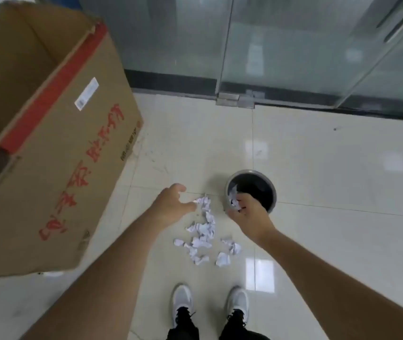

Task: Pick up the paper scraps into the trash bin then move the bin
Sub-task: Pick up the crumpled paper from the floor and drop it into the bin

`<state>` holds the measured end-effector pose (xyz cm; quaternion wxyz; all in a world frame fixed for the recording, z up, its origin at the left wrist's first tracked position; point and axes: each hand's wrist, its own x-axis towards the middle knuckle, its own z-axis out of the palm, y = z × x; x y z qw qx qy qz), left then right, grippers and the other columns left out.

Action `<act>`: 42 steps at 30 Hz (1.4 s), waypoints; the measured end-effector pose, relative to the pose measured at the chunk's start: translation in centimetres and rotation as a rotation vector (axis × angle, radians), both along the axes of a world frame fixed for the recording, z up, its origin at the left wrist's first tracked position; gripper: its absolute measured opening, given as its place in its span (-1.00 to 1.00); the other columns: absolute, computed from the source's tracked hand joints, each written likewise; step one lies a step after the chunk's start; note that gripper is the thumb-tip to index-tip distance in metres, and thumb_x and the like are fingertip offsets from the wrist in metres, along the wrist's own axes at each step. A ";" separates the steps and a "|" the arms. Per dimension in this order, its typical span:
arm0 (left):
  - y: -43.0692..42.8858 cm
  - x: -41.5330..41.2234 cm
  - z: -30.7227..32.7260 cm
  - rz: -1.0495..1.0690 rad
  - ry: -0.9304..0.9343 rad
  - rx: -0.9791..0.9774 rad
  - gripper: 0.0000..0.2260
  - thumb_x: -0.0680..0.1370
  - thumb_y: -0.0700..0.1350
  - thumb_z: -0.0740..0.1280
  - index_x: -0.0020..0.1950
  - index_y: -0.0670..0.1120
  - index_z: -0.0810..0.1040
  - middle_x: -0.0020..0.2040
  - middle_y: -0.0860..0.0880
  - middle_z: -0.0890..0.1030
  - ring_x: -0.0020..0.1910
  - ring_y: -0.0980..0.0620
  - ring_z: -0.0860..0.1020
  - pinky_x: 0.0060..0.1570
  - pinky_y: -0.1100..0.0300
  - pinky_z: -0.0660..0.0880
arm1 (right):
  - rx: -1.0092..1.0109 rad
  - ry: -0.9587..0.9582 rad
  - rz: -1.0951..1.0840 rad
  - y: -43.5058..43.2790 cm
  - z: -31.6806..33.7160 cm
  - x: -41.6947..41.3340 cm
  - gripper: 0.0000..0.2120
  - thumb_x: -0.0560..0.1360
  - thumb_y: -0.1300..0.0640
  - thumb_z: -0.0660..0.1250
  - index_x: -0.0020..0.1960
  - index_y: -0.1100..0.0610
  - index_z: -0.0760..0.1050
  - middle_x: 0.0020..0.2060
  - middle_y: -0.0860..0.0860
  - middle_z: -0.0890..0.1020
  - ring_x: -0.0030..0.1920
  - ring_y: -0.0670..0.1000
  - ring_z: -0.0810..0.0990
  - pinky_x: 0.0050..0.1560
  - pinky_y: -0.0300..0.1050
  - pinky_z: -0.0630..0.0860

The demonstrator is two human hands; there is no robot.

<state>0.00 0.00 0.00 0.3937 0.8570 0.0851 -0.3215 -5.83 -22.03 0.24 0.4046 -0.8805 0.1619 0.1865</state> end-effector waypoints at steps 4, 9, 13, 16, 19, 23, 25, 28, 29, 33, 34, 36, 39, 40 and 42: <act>0.0 -3.4 -13.7 -0.086 0.103 0.071 -0.33 0.38 0.02 0.53 0.44 -0.02 0.39 0.31 -0.13 0.47 0.14 -0.05 0.54 0.09 0.13 0.50 | 0.055 0.217 -0.113 -0.2 -15.0 -5.0 -0.51 0.46 0.00 0.43 0.34 0.07 0.41 0.21 0.09 0.53 0.16 0.07 0.54 0.16 -0.09 0.48; 0.3 -5.1 -32.1 -0.384 0.105 0.193 -0.15 0.29 0.12 0.55 0.51 0.06 0.28 0.41 -0.07 0.37 0.36 -0.07 0.40 0.28 0.07 0.44 | -0.052 0.296 -0.296 -1.7 -33.8 -6.4 -0.30 0.34 -0.11 0.50 0.40 0.02 0.34 0.28 0.12 0.46 0.21 0.13 0.51 0.24 0.07 0.47; 0.2 -3.3 -44.8 -0.676 0.021 0.393 -0.01 0.27 0.11 0.56 0.59 0.19 0.09 0.58 0.02 0.14 0.51 -0.09 0.19 0.34 -0.09 0.41 | -0.192 0.305 -0.309 -2.1 -47.2 -6.5 -0.04 0.15 -0.22 0.57 0.44 -0.10 0.20 0.45 0.09 0.28 0.39 0.16 0.32 0.30 0.16 0.38; -2.0 -1.6 -52.6 -0.876 -0.051 0.486 0.12 0.27 0.12 0.60 0.61 0.26 -0.11 0.66 0.03 -0.14 0.60 -0.16 -0.04 0.39 -0.24 0.33 | -0.289 0.351 -0.258 -2.8 -55.2 -6.5 0.18 0.03 -0.25 0.61 0.48 -0.20 0.01 0.55 0.07 0.04 0.48 0.18 0.17 0.31 0.23 0.36; -5.0 -0.1 -58.5 -1.078 -0.209 0.595 0.26 0.24 0.20 0.61 0.57 0.24 -0.32 0.64 -0.04 -0.33 0.60 -0.29 -0.18 0.40 -0.43 0.23 | -0.364 0.387 -0.172 -3.6 -61.1 -7.4 0.38 -0.03 -0.25 0.64 0.50 -0.27 -0.22 0.57 0.05 -0.20 0.55 0.20 -0.03 0.32 0.28 0.34; -7.4 -0.2 -62.5 -1.219 -0.371 0.736 0.36 0.15 0.25 0.63 0.56 0.19 -0.37 0.63 -0.12 -0.27 0.56 -0.42 -0.04 0.27 -0.51 0.30 | -0.416 0.406 -0.021 -4.0 -64.8 -8.5 0.41 0.03 -0.22 0.64 0.48 -0.25 -0.37 0.54 0.05 -0.32 0.54 0.28 -0.11 0.33 0.31 0.35; -7.7 -1.0 -63.6 -1.242 -0.395 0.752 0.31 0.18 0.17 0.64 0.59 0.19 -0.29 0.63 -0.14 -0.14 0.47 -0.40 0.17 0.19 -0.37 0.44 | -0.433 0.381 0.018 -3.5 -65.2 -8.7 0.33 0.05 -0.15 0.66 0.47 -0.26 -0.26 0.53 0.05 -0.20 0.48 0.28 0.03 0.28 0.24 0.45; -7.9 -2.1 -64.7 -1.209 -0.377 0.680 0.02 0.36 -0.08 0.56 0.60 0.17 -0.06 0.53 -0.19 0.13 0.26 -0.25 0.41 0.04 -0.06 0.57 | -0.439 0.314 0.004 -2.6 -65.6 -8.6 0.08 0.11 0.02 0.68 0.40 -0.22 0.06 0.40 0.08 0.09 0.34 0.19 0.21 0.12 0.11 0.60; -7.9 -2.3 -65.1 -1.171 -0.343 0.614 -0.11 0.40 -0.17 0.50 0.57 0.15 0.06 0.48 -0.20 0.20 0.20 -0.21 0.46 0.00 -0.02 0.57 | -0.418 0.296 -0.010 -2.6 -65.8 -8.6 -0.02 0.14 0.09 0.66 0.37 -0.18 0.15 0.36 0.08 0.14 0.31 0.17 0.24 0.07 0.07 0.61; -7.7 -3.1 -66.8 -0.943 -0.247 0.323 -0.55 0.43 -0.30 0.37 0.24 0.01 0.37 0.21 -0.14 0.34 -0.16 -0.14 0.50 -0.23 0.07 0.38 | -0.300 0.227 0.003 -2.5 -67.0 -8.6 -0.44 0.24 0.24 0.51 0.21 0.03 0.48 0.22 0.09 0.30 0.15 0.16 0.47 0.06 -0.06 0.57; -7.6 -3.1 -67.1 -0.898 -0.243 0.267 -0.62 0.42 -0.29 0.39 0.17 -0.02 0.40 0.13 -0.10 0.35 -0.21 -0.11 0.46 -0.24 0.10 0.35 | -0.273 0.208 0.005 -2.4 -67.1 -8.7 -0.50 0.27 0.21 0.50 0.20 0.04 0.53 0.18 0.10 0.33 0.09 0.17 0.52 0.08 -0.08 0.56; -7.7 -3.2 -67.4 -0.786 -0.215 0.138 -0.70 0.38 -0.24 0.44 0.04 -0.05 0.45 0.01 -0.04 0.38 -0.21 -0.05 0.44 -0.26 0.14 0.33 | -0.203 0.184 -0.064 -2.2 -67.2 -8.5 -0.54 0.32 0.15 0.52 0.22 0.09 0.58 0.14 0.11 0.39 0.00 0.13 0.58 0.13 -0.08 0.55; -8.1 -3.1 -66.9 -0.642 -0.161 0.018 -0.77 0.39 -0.22 0.45 -0.06 -0.06 0.46 -0.06 -0.05 0.49 -0.13 -0.05 0.50 -0.26 0.17 0.38 | -0.138 0.140 -0.226 -1.7 -66.7 -7.3 -0.67 0.32 0.23 0.49 0.07 0.24 0.62 0.03 0.17 0.49 -0.15 0.03 0.48 -0.04 -0.24 0.46; -8.1 -3.1 -66.5 -0.602 -0.153 0.003 -0.79 0.41 -0.23 0.44 -0.06 -0.06 0.45 -0.06 -0.07 0.53 -0.12 -0.06 0.52 -0.24 0.16 0.39 | -0.135 0.127 -0.242 -1.4 -66.4 -6.6 -0.75 0.33 0.25 0.47 0.00 0.25 0.62 -0.02 0.18 0.51 -0.18 0.03 0.47 -0.15 -0.32 0.39; -7.9 -2.7 -65.3 -0.515 -0.160 -0.036 -0.78 0.42 -0.23 0.45 -0.08 -0.03 0.44 -0.05 -0.13 0.58 -0.11 -0.08 0.55 -0.23 0.16 0.39 | -0.112 0.093 -0.246 -0.5 -65.3 -4.9 -0.86 0.36 0.24 0.46 -0.11 0.24 0.59 -0.10 0.17 0.50 -0.24 0.03 0.45 -0.33 -0.40 0.29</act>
